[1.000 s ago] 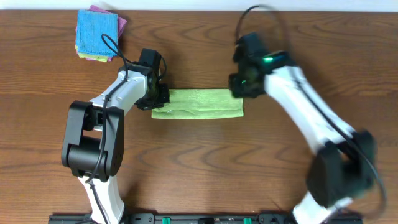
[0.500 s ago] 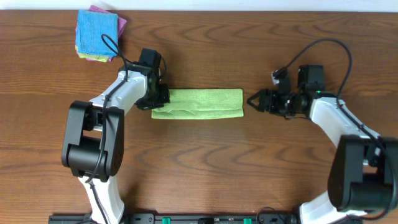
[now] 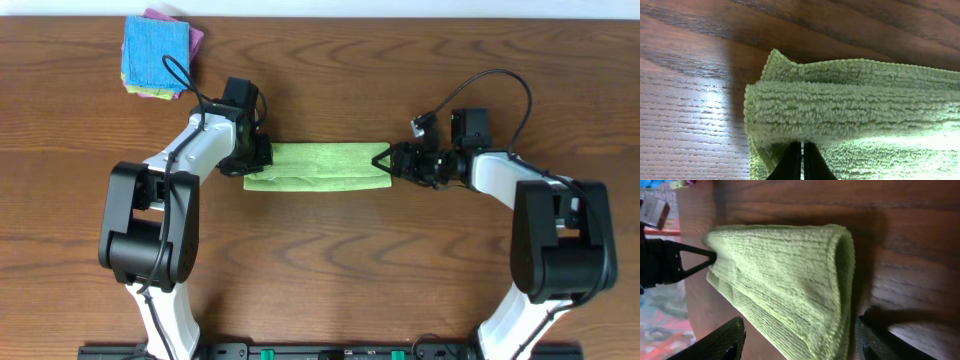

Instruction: Fold the cloth

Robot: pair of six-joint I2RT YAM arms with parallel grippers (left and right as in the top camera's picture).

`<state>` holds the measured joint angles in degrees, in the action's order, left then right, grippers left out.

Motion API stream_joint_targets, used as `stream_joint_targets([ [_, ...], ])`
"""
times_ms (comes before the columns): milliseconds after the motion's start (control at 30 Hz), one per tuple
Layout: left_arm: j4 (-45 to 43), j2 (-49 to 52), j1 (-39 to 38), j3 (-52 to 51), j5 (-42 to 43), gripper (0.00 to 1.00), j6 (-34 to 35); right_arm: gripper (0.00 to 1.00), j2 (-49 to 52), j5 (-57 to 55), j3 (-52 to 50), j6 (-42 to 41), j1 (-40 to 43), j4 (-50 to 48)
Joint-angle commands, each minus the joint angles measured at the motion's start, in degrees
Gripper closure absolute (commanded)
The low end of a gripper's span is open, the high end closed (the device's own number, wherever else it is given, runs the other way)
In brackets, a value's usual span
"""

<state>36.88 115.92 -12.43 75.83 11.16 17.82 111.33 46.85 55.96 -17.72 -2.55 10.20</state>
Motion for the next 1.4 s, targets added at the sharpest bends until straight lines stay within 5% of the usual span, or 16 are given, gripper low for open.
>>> stream_joint_targets([
  [0, 0.48, 2.49, 0.28, -2.19, -1.01, 0.94, 0.22, 0.29, 4.50, -3.85, -0.68, -2.51, -2.21, -0.26],
  [133, 0.37, 2.45, 0.28, -2.12, -0.17, 0.94, 0.20, 0.50, 4.83, -4.00, -0.42, -3.67, -3.67, -2.36],
  [267, 0.90, 1.05, 0.98, -0.26, 5.62, 0.94, 0.20, 0.98, 4.81, -3.98, 1.60, -4.13, -3.69, -1.29],
  [533, 4.85, -15.32, 4.48, 7.98, 6.21, 0.94, -2.29, 0.98, 3.37, -10.99, 12.96, -0.02, -2.25, 16.09],
  [833, 12.20, -39.76, 7.21, 9.20, -1.11, 0.94, -3.74, 0.98, 0.85, -54.12, 32.54, 3.15, -3.91, 50.34],
  [1367, 24.20, -56.22, 7.21, 9.20, -1.03, 0.94, -3.74, 0.98, 5.99, -59.95, 34.21, -5.33, -34.77, 44.89],
])
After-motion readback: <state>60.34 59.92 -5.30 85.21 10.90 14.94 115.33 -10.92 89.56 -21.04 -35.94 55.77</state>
